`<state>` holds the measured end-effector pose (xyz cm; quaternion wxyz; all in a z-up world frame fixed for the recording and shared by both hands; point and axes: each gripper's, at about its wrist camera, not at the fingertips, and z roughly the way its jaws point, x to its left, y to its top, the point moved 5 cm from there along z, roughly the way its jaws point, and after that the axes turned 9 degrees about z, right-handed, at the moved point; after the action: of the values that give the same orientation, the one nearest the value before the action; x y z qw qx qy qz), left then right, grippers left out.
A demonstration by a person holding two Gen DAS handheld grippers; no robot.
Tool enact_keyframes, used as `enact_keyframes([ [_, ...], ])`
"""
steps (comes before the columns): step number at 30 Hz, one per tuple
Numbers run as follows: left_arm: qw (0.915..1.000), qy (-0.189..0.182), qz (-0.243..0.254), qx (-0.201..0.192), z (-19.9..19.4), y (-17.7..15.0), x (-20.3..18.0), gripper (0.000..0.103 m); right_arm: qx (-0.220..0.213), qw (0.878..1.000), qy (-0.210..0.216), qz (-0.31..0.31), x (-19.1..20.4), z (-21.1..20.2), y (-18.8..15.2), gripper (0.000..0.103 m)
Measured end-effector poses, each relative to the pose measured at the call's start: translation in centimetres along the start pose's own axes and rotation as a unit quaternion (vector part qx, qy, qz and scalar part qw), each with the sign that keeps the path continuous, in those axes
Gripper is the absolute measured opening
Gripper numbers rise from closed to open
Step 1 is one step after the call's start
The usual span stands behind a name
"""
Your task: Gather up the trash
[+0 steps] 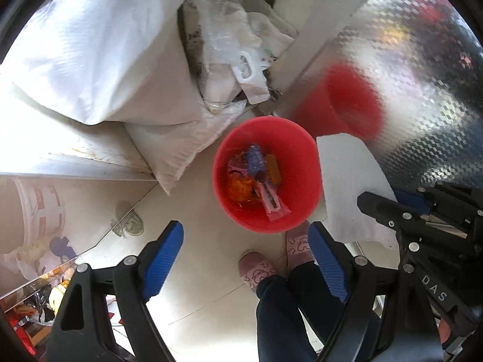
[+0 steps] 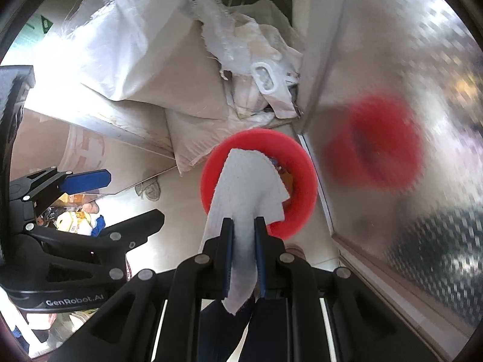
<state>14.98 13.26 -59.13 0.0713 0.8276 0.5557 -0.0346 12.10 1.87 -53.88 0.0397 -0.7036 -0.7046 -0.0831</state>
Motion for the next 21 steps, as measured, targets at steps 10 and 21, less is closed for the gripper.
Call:
enact_keyframes([
  [10,0.9998,0.012,-0.006,-0.013,-0.5,-0.5,1.0,0.083,-0.008,1.0,-0.025,-0.009,1.2,0.5,0.6,0.033],
  [21,0.9994,0.023,-0.008,-0.024,-2.6,-2.4,0.7,0.083,-0.01,0.999,-0.042,-0.005,1.5,-1.1,-1.3,0.048],
])
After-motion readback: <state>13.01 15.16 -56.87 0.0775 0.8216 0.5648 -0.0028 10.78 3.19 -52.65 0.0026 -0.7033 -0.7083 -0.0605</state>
